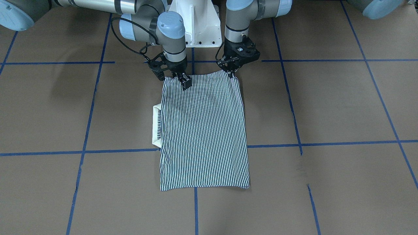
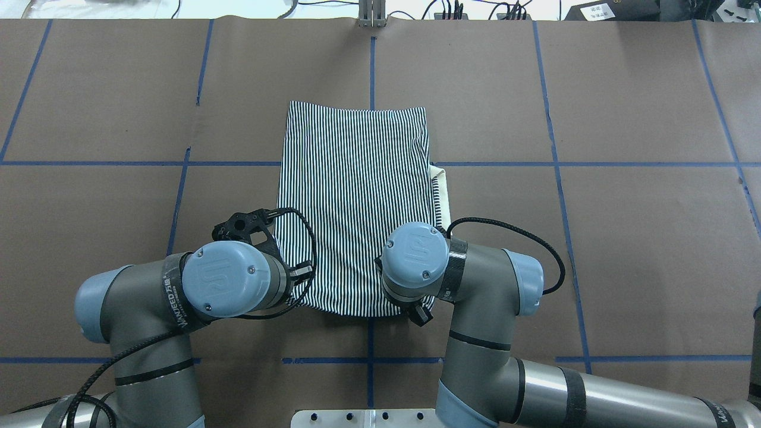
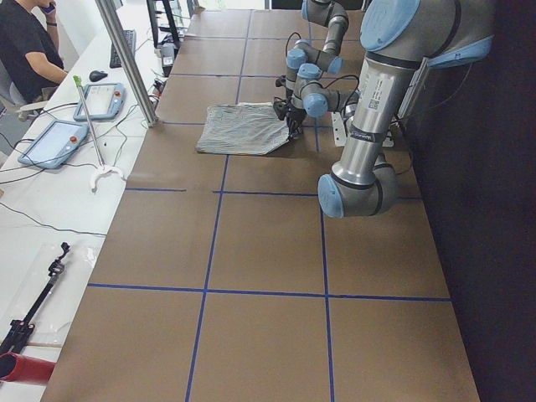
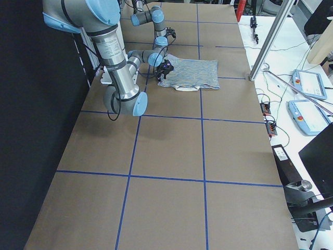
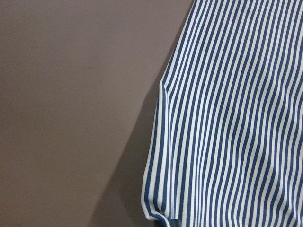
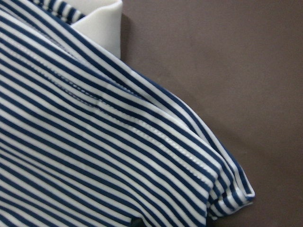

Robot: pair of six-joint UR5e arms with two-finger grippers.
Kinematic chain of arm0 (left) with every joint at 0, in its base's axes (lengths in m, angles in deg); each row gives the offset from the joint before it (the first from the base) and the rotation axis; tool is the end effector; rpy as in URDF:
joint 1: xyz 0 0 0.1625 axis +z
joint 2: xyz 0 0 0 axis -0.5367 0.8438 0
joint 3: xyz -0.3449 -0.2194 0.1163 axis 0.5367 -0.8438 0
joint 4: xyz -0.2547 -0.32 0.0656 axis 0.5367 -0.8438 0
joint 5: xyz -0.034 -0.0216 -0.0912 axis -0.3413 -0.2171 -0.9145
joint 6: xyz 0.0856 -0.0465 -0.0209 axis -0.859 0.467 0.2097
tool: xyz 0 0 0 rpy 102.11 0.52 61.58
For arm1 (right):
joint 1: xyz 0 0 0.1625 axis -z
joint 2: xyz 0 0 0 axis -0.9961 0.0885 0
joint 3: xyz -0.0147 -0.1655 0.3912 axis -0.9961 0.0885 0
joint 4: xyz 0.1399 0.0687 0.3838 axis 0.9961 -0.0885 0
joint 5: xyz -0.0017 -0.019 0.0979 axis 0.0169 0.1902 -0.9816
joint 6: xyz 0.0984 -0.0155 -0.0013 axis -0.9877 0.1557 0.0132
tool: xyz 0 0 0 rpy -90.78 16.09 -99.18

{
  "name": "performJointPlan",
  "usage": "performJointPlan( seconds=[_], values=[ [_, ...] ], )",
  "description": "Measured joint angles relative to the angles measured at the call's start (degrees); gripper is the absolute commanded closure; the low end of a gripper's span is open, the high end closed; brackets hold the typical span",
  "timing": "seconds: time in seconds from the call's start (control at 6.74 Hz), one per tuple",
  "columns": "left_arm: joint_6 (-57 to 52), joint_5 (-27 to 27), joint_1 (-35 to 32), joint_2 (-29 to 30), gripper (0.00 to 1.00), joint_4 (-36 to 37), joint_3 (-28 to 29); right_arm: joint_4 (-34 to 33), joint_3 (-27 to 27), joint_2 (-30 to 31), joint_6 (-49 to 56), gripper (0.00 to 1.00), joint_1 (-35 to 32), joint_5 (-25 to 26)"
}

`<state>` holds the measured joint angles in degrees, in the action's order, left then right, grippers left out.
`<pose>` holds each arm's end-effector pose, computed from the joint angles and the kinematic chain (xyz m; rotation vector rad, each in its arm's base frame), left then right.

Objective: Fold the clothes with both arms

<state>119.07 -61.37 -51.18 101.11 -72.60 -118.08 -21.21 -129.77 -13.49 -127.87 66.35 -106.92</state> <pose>0.5194 -0.3120 0.2444 0.0258 0.8041 -0.4378 -0.6152 -0.3237 0.2477 -0.3833 -0.7127 0.9329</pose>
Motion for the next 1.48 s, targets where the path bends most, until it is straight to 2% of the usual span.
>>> performJointPlan(
  seconds=[1.04,1.19,1.48],
  values=[
    [0.0,-0.1,0.0,0.3,1.0,0.0,-0.3,-2.5,-2.2,-0.5,-0.1,1.0,0.0,0.5],
    [-0.1,-0.4,0.2,0.1,1.0,0.2,-1.2,-2.6,-3.5,0.2,0.1,1.0,0.0,0.4],
    [0.0,-1.2,2.2,-0.1,1.0,2.9,-5.8,-3.0,-10.1,3.8,0.6,1.0,1.0,0.0]
  ],
)
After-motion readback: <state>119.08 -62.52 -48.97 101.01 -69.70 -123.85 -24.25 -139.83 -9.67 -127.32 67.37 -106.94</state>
